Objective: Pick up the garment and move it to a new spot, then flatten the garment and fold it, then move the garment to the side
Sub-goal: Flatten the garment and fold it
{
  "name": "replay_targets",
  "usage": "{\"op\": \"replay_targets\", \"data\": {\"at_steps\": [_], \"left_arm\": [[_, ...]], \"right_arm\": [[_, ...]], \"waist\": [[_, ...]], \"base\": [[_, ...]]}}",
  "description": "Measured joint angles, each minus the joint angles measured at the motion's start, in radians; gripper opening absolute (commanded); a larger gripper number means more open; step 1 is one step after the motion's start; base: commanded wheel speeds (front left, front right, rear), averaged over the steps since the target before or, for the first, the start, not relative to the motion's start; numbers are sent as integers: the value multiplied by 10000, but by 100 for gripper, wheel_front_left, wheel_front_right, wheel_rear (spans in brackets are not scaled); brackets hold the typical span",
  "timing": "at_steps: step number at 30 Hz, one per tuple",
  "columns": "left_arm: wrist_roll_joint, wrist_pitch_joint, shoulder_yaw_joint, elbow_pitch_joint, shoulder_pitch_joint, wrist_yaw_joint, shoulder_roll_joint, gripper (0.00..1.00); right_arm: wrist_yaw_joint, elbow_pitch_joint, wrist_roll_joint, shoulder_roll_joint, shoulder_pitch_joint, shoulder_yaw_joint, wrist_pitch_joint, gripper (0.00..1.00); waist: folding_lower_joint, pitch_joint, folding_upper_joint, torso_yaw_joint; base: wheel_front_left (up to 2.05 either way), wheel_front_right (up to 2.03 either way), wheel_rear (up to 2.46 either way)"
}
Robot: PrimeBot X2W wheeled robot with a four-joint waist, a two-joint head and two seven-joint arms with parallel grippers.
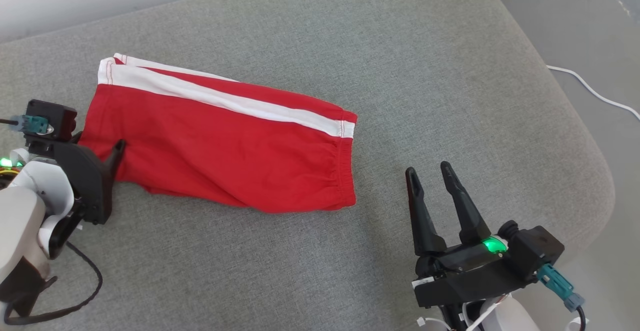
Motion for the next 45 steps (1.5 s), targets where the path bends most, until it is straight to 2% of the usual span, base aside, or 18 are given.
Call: {"op": "replay_targets", "data": {"at_steps": [1,2,3,4,5,12,18,22,28,38,40,45], "left_arm": [[-54,21,-36,-6,-14,0,-12,100],[-182,48,-65,-4,-19,0,-31,46],[-247,33,-81,-8,-26,0,-54,14],[-290,-13,-102,-15,-35,0,-82,14],[-370,-29,-115,-10,-40,-2,-134,0],[-759,-763,-36,10,34,-4,-548,0],[-966,-1544,21,-389,759,4,-715,0],[-1221,-2006,157,-941,1463,184,-890,0],[-1450,-2685,219,-1768,2787,746,-1074,0],[-1703,-3287,132,-2711,4361,1448,-1467,0],[-1371,-3614,33,-2667,4358,1521,-1442,100],[-1104,-4345,136,-2431,4332,1680,-1638,100]], "right_arm": [[0,12,-27,4,-14,33,0,100],[0,25,-31,6,-30,58,0,100],[0,38,-42,8,-43,82,0,100],[0,48,-59,12,-68,104,0,100],[0,61,-59,10,-93,127,0,100],[0,134,-69,-88,-118,81,0,100],[0,209,-134,-174,159,-52,0,100],[0,251,-132,-263,415,-213,0,100],[0,288,-132,-301,833,-393,0,100],[0,349,-132,-499,1398,-884,0,100],[0,387,-151,-535,1396,-846,-2,100],[0,416,-176,-554,1312,-784,0,100]], "waist": [[0,2,0,12],[0,0,0,25],[0,-4,0,41],[0,-11,0,57],[0,-23,0,77],[0,-284,0,364],[0,-727,0,768],[-1,-1062,0,1110],[-2,-1478,0,1685],[-2,-1905,0,2607],[-2,-1927,0,2702],[-1,-1970,0,2773]], "base": [[0,0,0],[0,0,0],[0,0,0],[0,0,0],[0,0,0],[0,0,0],[0,0,0],[0,0,0],[0,0,0],[0,0,0],[0,0,0],[0,0,0]]}}
